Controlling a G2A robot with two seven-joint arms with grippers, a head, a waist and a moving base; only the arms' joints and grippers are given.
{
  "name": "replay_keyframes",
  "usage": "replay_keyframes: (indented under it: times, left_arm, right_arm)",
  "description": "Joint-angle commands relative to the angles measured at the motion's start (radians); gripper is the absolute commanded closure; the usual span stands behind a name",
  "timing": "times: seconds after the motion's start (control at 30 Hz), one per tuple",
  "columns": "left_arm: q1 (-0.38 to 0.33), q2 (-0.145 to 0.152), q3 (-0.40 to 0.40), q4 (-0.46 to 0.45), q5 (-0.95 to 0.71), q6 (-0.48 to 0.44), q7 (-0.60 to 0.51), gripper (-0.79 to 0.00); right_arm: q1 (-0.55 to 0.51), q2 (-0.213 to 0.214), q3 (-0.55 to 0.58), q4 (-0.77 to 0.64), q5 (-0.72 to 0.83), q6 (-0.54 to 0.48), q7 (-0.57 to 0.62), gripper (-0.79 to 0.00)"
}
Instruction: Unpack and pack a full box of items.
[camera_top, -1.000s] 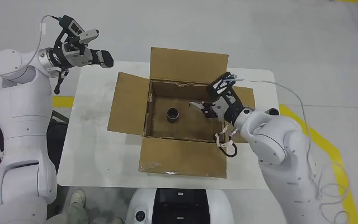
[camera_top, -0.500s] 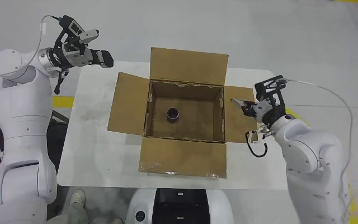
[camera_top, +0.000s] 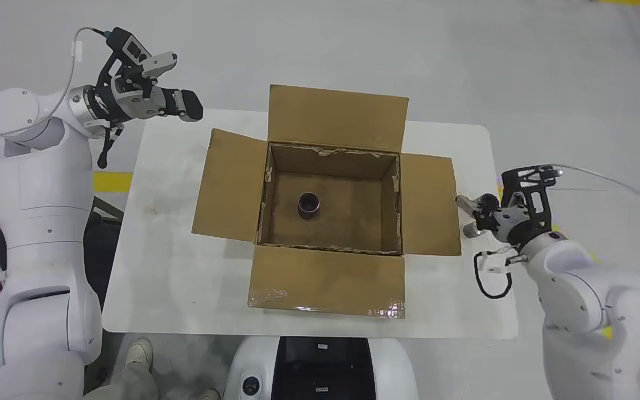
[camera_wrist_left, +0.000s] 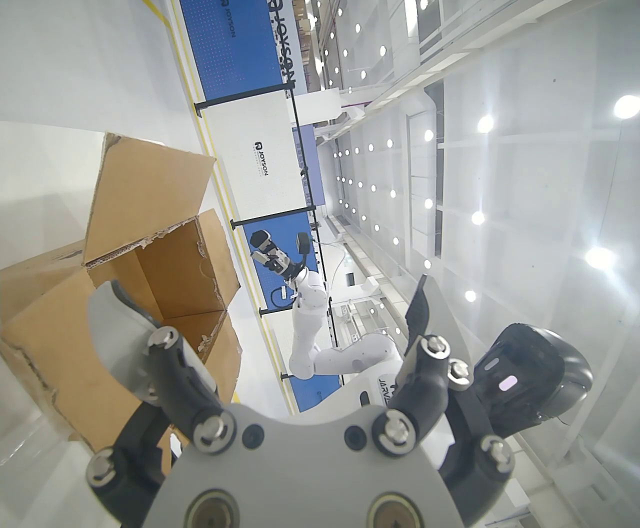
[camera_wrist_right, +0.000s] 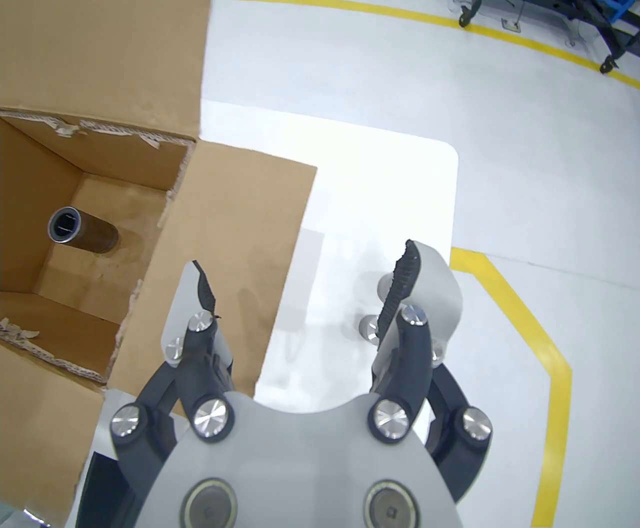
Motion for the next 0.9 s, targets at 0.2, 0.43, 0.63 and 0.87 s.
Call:
replay_keyframes:
  times: [0.2, 0.43, 0.63, 0.87]
  left_arm:
    - [0.0, 0.0, 0.0, 0.0, 0.0, 0.0, 0.0, -0.785]
    - [0.0, 0.0, 0.0, 0.0, 0.0, 0.0, 0.0, -0.785]
    - [0.0, 0.0, 0.0, 0.0, 0.0, 0.0, 0.0, -0.785]
    - [0.0, 0.0, 0.0, 0.0, 0.0, 0.0, 0.0, -0.785]
  right_arm:
    - [-0.079, 0.002, 0.037, 0.034, 0.013, 0.054, -0.017, -0.656]
    - [-0.108, 0.004, 0.033, 0.075, 0.001, 0.068, -0.034, -0.656]
    - [-0.111, 0.007, 0.019, 0.115, -0.008, 0.069, -0.036, -0.64]
    - [-0.096, 0.009, -0.005, 0.185, -0.012, 0.076, -0.047, -0.634]
